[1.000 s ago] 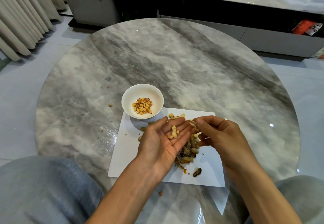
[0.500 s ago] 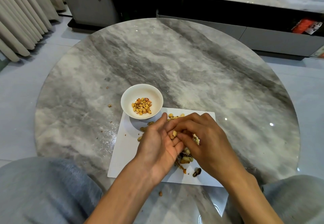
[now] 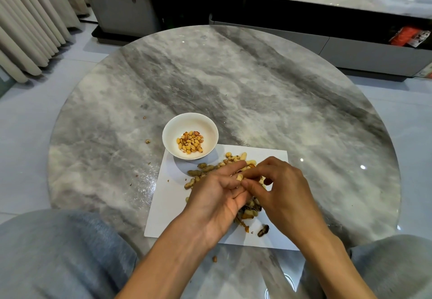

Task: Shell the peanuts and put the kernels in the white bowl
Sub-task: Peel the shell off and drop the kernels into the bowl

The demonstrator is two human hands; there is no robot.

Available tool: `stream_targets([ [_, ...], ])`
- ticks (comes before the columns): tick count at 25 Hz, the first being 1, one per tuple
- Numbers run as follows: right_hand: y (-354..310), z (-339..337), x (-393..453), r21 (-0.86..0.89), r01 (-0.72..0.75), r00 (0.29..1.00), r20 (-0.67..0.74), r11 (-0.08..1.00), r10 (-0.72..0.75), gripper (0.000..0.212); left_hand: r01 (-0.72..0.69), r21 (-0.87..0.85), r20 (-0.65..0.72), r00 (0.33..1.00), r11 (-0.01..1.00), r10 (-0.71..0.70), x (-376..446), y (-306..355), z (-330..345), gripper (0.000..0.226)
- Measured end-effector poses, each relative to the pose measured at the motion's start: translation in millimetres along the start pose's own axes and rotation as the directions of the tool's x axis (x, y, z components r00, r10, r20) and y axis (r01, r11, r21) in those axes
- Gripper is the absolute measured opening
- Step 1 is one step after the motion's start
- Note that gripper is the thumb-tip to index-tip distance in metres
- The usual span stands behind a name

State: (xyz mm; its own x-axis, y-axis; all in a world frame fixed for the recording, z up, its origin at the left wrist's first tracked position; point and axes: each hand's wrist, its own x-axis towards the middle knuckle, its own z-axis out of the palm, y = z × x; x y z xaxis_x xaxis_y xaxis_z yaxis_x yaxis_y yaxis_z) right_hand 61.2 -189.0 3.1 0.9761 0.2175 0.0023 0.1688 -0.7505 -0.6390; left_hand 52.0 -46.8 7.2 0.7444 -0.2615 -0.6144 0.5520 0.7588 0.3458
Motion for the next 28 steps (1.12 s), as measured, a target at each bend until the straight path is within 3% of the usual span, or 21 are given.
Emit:
stream_targets([
  [3,-2,-3,-2,-0.075,-0.069,0.997,0.018,0.995,0.070,0.007,0.001,0.081,-0.021,1.000,0.997,0.001,-1,-3,3,0.042],
  [7,-10,-5,-1,-0.043,-0.200,0.978,-0.066,0.979,0.197,0.010,-0.004,0.124,-0.058,0.998,0.992,0.012,-2,-6,5,0.050],
  [13,-13,-2,0,0.017,-0.186,0.982,-0.042,0.982,0.187,0.012,-0.011,0.110,-0.040,0.999,0.994,0.015,-7,-3,9,0.056],
  [15,-14,-6,1,0.141,-0.233,0.967,-0.068,0.962,0.244,0.017,-0.073,0.284,-0.096,0.990,0.956,0.104,-6,-4,9,0.059],
  [18,-12,-18,4,0.457,-0.336,0.919,-0.031,0.823,0.392,0.017,-0.222,0.717,-0.078,0.916,0.661,0.393,-6,-9,10,0.064],
  [20,-13,-24,5,0.652,-0.407,0.879,0.088,0.640,0.469,0.013,-0.271,0.721,-0.069,0.888,0.637,0.455,-5,-9,10,0.061],
  [23,-14,-27,5,0.781,-0.478,0.838,0.269,0.401,0.475,0.014,-0.280,0.720,-0.064,0.884,0.635,0.463,-7,-2,7,0.047],
  [26,-13,-30,6,0.803,-0.519,0.813,0.357,0.292,0.460,0.023,-0.357,0.748,0.068,0.880,0.559,0.471,-12,-2,9,0.029],
  [28,-11,-32,6,0.803,-0.533,0.803,0.380,0.267,0.460,0.026,-0.398,0.803,0.158,0.860,0.444,0.485,-11,-5,7,0.021],
])
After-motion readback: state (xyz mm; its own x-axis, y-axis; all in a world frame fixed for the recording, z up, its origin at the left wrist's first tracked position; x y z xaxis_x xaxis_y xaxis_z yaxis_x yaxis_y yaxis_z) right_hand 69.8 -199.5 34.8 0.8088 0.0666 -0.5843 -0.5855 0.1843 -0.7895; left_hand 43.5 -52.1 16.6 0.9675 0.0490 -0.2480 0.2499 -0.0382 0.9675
